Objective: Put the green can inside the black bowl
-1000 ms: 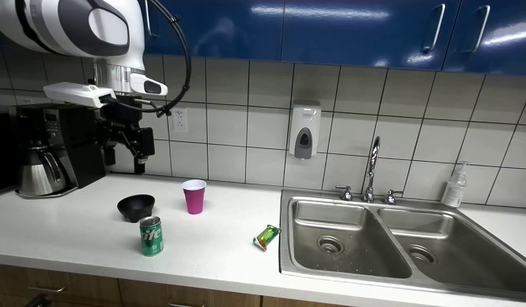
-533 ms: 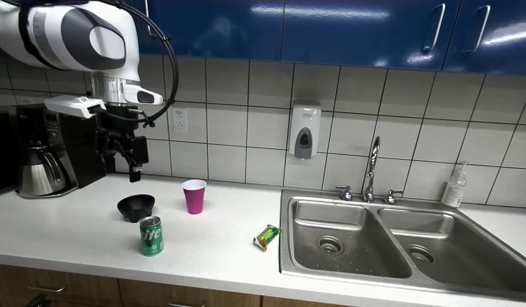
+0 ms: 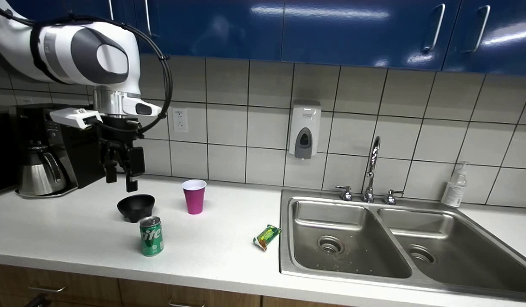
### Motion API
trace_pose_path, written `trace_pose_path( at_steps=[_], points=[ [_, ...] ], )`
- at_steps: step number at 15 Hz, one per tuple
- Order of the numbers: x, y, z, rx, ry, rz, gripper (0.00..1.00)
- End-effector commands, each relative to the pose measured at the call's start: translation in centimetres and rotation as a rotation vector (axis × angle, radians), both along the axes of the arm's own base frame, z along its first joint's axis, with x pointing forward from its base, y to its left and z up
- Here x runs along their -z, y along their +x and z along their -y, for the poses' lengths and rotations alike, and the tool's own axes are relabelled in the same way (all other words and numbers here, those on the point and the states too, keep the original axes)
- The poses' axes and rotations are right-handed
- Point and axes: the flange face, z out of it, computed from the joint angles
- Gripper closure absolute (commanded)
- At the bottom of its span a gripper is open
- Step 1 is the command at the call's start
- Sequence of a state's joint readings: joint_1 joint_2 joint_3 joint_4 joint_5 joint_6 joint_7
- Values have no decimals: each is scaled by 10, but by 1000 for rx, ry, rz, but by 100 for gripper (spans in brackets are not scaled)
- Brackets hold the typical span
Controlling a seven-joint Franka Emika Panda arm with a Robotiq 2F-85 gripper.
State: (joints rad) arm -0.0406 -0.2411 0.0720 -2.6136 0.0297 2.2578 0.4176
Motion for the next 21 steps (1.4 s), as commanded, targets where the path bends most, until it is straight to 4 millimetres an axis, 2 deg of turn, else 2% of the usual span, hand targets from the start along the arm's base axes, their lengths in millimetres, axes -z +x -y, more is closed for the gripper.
trace_pose_path(
  at_steps=[1,12,21],
  points=[
    [12,12,-3,31,-24,-8,0],
    [65,41,6,43,5,12,0],
    [92,70,5,42,22,1,0]
  ],
)
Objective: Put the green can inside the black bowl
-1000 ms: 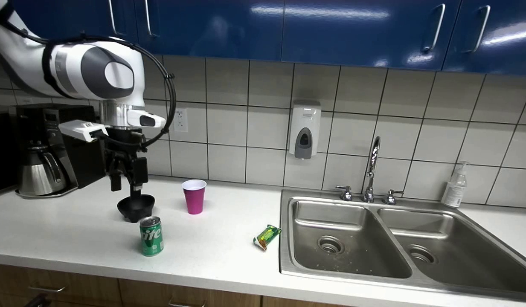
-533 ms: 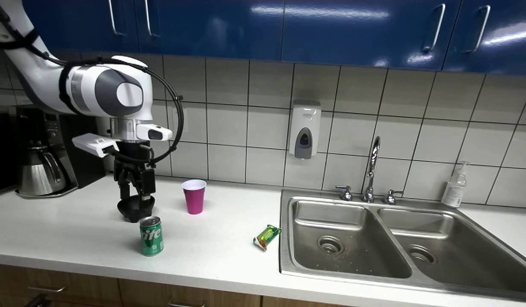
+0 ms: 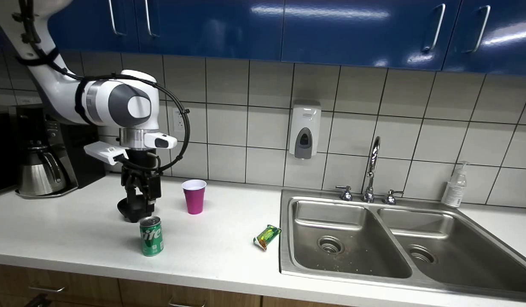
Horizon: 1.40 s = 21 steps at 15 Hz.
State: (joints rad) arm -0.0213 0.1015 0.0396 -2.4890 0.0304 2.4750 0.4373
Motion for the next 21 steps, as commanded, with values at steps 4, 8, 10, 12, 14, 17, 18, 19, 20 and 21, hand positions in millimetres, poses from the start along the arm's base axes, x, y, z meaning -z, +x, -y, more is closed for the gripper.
trace_pose_path(
  at_steps=[4,8,10,12,14,17,18,19,20,21],
  points=[
    [20,27,8,26,14,-18,0],
    [34,34,10,31,19,-42,0],
    [39,37,8,28,19,-51,0],
    [44,39,6,22,20,-61,0],
    [49,41,5,21,23,-67,0],
    [56,43,5,23,24,-78,0],
    [58,43,6,25,24,-82,0],
    [60,43,7,27,23,-86,0],
    [62,43,8,29,25,-90,0],
    [65,43,9,31,23,-95,0]
  ],
)
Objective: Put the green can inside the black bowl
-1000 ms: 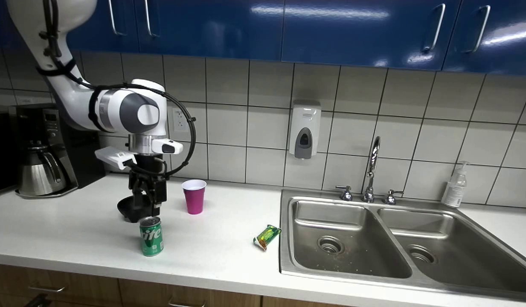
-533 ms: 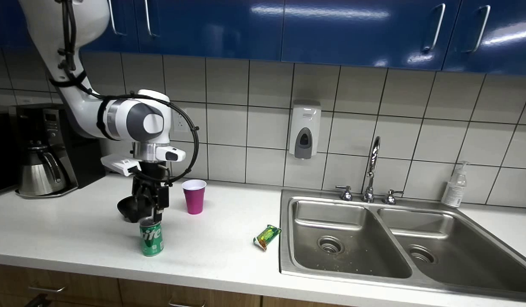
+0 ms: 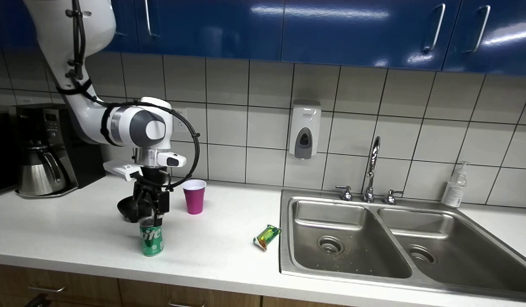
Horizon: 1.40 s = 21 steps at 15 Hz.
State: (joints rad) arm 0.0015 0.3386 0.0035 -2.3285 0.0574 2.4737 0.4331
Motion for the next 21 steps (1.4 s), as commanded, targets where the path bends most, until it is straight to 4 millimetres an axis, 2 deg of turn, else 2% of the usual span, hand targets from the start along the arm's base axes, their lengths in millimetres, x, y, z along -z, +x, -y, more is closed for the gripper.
trace_pose_path(
  at_steps=[1,10,21],
  points=[
    [6,6,3,-1,12,-22,0],
    [25,4,3,-3,20,-53,0],
    [39,2,5,2,41,-75,2]
  ],
)
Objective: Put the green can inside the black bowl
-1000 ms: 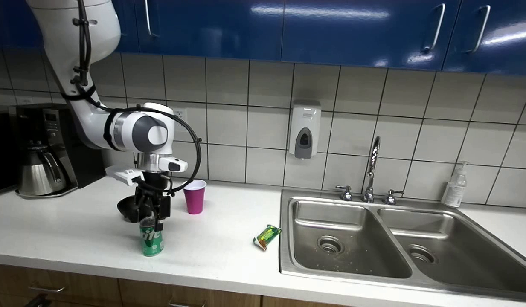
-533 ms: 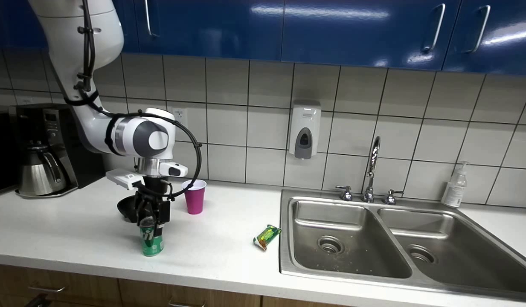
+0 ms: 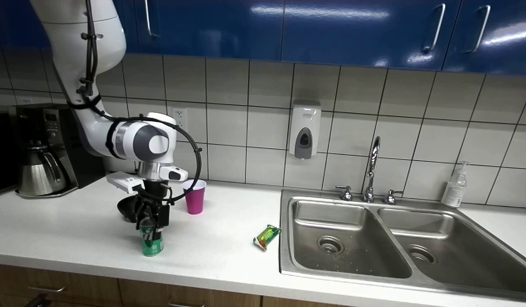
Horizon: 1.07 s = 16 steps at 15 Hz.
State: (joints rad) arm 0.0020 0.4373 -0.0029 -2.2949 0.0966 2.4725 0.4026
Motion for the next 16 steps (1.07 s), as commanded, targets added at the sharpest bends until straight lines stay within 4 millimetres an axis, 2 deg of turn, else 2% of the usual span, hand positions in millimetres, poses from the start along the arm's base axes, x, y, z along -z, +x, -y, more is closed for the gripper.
trace_pose_path(
  at_steps=[1,3,7,11,16],
  points=[
    [0,4,2,-18,19,-11,26],
    [1,3,3,-21,23,-9,29],
    [2,2,4,-23,28,-10,62],
    [-2,0,5,-27,31,-5,63],
    [-19,1,3,-40,18,22,63]
  ],
)
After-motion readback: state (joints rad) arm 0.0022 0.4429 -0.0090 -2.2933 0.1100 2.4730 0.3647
